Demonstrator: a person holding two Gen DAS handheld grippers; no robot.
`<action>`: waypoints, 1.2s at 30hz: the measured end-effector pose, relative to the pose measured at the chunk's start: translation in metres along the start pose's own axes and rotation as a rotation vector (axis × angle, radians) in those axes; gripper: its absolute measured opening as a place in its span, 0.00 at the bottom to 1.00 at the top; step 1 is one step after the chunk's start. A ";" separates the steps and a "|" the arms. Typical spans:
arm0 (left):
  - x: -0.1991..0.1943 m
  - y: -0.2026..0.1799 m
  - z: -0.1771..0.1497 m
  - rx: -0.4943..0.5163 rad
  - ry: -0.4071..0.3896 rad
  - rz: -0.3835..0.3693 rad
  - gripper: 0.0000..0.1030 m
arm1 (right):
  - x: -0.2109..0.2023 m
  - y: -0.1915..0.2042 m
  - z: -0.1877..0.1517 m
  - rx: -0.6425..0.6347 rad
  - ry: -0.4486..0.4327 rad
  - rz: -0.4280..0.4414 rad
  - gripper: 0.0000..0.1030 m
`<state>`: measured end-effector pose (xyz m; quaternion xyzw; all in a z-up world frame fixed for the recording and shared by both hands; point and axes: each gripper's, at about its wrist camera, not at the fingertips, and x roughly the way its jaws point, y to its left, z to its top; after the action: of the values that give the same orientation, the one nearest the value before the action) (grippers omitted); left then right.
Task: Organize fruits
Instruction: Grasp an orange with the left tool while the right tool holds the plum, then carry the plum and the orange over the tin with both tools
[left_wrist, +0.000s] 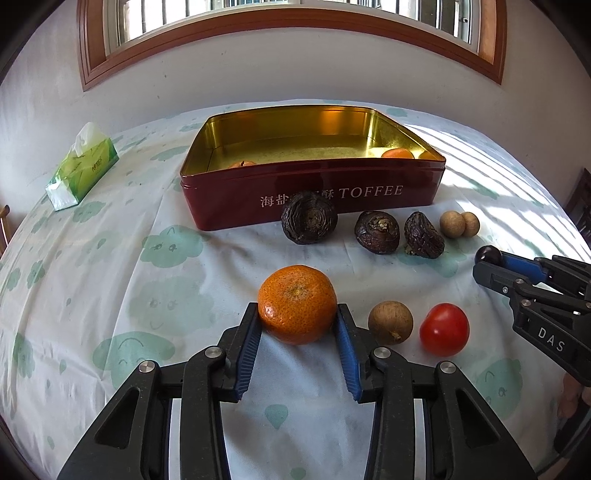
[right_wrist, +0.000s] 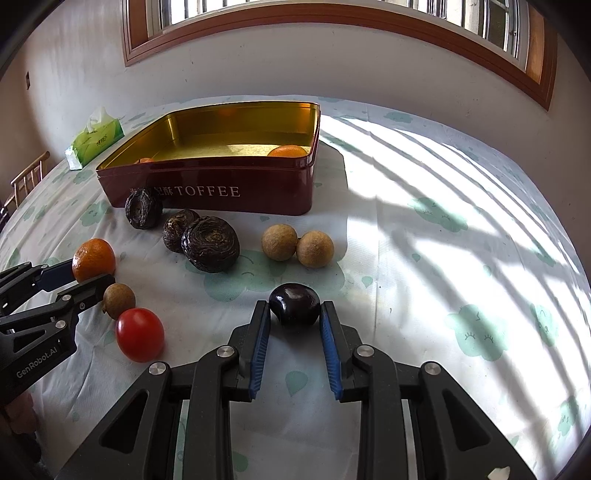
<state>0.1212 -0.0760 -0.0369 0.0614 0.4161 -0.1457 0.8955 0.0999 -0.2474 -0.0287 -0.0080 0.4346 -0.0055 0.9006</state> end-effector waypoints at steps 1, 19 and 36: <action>0.000 0.000 0.000 -0.001 -0.001 0.000 0.39 | 0.000 0.000 0.000 0.000 0.000 0.000 0.25; 0.000 0.001 -0.001 -0.011 -0.005 -0.008 0.39 | 0.002 0.002 0.001 -0.010 0.006 -0.013 0.25; -0.012 0.019 0.010 -0.064 -0.039 -0.038 0.39 | -0.007 0.011 0.012 -0.021 0.014 0.003 0.24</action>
<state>0.1272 -0.0576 -0.0209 0.0219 0.4042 -0.1507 0.9019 0.1050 -0.2364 -0.0164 -0.0168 0.4411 0.0004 0.8973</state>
